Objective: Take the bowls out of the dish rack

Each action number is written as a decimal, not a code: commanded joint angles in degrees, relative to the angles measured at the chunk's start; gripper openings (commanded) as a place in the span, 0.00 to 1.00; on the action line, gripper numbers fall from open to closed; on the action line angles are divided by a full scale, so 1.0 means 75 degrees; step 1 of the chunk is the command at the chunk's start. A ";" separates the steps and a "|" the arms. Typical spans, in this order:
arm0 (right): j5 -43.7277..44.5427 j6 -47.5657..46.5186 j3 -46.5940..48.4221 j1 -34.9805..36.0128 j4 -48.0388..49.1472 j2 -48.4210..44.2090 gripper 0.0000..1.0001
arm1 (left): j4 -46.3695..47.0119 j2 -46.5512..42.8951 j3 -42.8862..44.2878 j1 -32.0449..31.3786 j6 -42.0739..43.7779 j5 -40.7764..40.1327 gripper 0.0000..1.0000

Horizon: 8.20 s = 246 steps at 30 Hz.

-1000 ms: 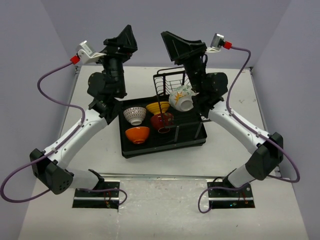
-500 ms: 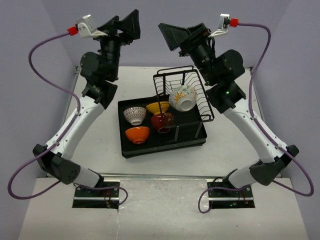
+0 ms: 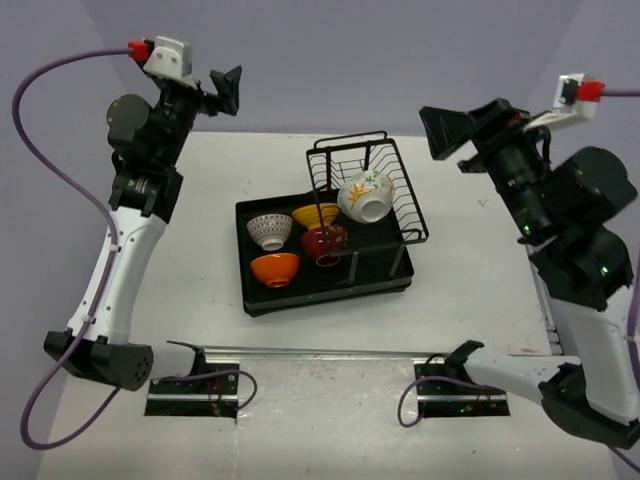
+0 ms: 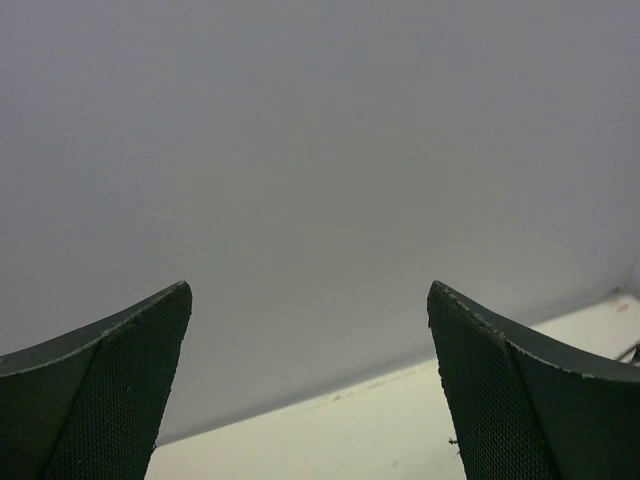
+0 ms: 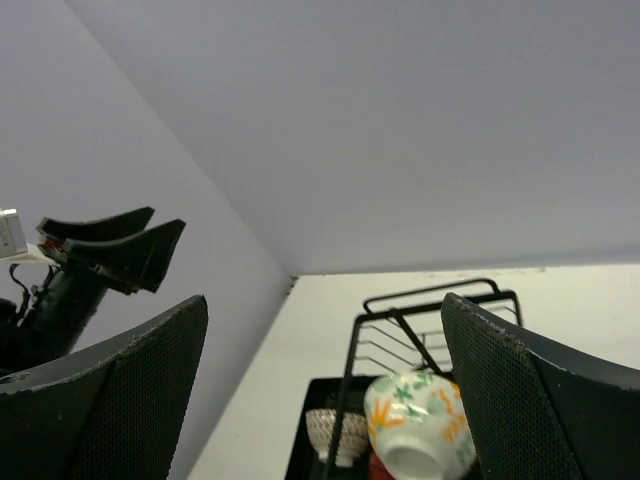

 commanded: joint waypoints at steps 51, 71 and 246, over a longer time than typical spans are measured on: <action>0.1802 0.1866 -0.1618 -0.0006 -0.6062 -0.1281 0.99 | -1.0878 0.3768 0.1689 0.2118 0.7394 0.6967 0.89; 0.1884 0.2007 -0.2274 -0.0006 -0.6050 -0.1433 0.99 | -1.0878 0.4119 0.0691 0.1261 0.7430 0.6931 0.83; 0.1731 0.2980 -0.2801 0.0123 -0.6542 -0.2113 0.99 | -0.7175 0.4261 -0.0060 0.0827 0.3939 0.3825 0.00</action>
